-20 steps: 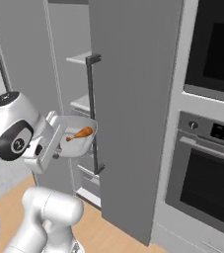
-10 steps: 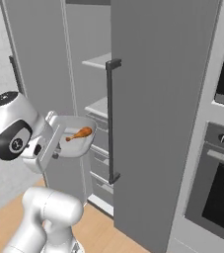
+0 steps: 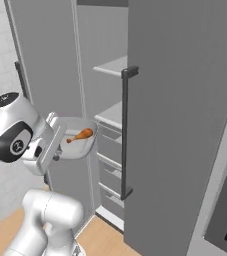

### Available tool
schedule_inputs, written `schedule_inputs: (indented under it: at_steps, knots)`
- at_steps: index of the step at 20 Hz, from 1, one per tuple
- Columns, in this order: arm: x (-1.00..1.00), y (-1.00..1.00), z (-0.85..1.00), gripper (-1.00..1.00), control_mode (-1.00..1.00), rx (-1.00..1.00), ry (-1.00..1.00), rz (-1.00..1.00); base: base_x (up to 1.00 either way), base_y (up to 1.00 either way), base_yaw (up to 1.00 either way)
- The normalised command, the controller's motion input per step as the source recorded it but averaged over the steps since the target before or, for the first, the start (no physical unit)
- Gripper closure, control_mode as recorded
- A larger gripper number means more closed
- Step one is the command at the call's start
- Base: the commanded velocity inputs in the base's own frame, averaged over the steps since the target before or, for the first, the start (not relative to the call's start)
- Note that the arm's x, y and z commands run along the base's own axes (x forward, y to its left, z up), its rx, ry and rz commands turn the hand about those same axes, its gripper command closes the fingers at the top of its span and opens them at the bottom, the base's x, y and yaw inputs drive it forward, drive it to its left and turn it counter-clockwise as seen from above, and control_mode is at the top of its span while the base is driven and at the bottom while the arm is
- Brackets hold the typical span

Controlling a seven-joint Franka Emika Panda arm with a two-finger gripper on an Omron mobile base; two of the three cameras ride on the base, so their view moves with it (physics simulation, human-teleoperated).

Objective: Take the meat container that has the chicken drumstick and place it on the second highest rack of the freezer. Then take the vegetable container that has the lime and potato and place it on the highest rack of the freezer.

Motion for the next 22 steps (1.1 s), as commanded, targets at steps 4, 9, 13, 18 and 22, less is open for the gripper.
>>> schedule_inputs:
  at_steps: [4, 9, 13, 18, 22]
  knots:
    - [0.00, 0.00, 0.00, 1.00, 1.00, 0.00, 0.00, 0.00, 0.63, 0.00, 0.01]
    - [0.00, 0.00, 0.00, 1.00, 1.00, 0.00, 0.00, 0.00, 0.51, 0.35, 0.00]
    - [0.00, 0.00, 0.00, 1.00, 1.00, 0.00, 0.00, 0.00, 0.29, 0.26, 0.00]
    - [0.00, 0.00, 0.00, 1.00, 1.00, 0.00, 0.00, 0.00, 0.19, 0.03, 0.00]
    - [0.00, 0.00, 0.00, 1.00, 1.00, 0.00, 0.00, 0.00, 0.30, -0.01, 0.00]
